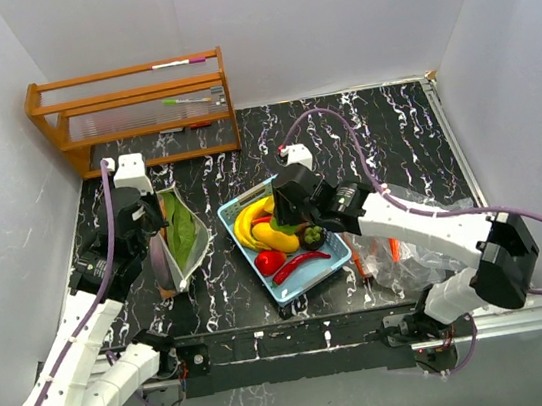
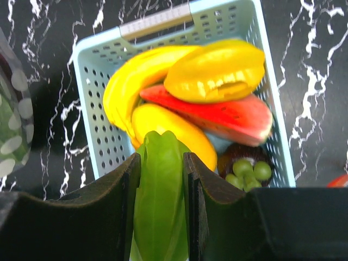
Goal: Place the food in the zip-top bag and seal the zipper
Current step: Pick up the fake fruit from the bin, then place the fake fruit in the bin.
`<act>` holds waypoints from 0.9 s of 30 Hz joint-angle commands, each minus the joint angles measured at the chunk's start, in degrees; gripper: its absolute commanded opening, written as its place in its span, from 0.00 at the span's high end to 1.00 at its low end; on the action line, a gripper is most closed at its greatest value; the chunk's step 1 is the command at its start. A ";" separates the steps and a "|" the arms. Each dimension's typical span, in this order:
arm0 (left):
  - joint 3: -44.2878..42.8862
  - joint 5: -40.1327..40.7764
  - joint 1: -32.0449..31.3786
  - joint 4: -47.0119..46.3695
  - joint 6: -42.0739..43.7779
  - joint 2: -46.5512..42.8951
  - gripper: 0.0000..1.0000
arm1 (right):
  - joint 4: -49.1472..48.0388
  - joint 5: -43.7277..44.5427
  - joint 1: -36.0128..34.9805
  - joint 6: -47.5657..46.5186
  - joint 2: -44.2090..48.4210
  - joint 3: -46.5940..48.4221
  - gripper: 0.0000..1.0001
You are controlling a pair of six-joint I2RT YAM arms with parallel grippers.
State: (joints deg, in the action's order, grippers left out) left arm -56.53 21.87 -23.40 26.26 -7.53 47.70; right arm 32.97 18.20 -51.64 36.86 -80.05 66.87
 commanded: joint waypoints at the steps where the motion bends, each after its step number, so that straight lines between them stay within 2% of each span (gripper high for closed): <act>1: -0.47 0.02 -0.17 -1.42 -0.31 -1.23 1.00 | -12.13 3.36 0.79 -3.92 -2.51 1.59 0.66; 7: -0.16 0.52 -0.17 -0.71 -0.04 -2.08 1.00 | -21.96 1.87 2.18 -5.01 -5.31 0.47 0.66; 12: -0.27 0.89 -0.18 -0.42 0.39 -2.35 1.00 | -24.42 -2.21 2.25 -4.69 -9.64 1.56 0.65; 16: -0.18 0.81 -0.16 -0.64 0.40 -2.44 1.00 | -24.85 -1.97 2.24 -4.93 -12.11 1.51 0.60; 22: 0.02 1.22 -0.16 -0.25 0.59 -2.61 1.00 | -23.61 -1.65 2.25 -5.57 -12.67 0.98 0.44; 27: 0.19 1.09 -0.16 -0.48 0.59 -2.66 1.00 | -22.15 -1.20 2.26 -5.65 -9.65 1.51 0.41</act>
State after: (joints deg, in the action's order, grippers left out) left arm -56.47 22.04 -23.40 27.20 -7.46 46.39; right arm 12.43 16.16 -49.39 31.97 -93.71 66.87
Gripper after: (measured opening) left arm 0.008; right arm 0.580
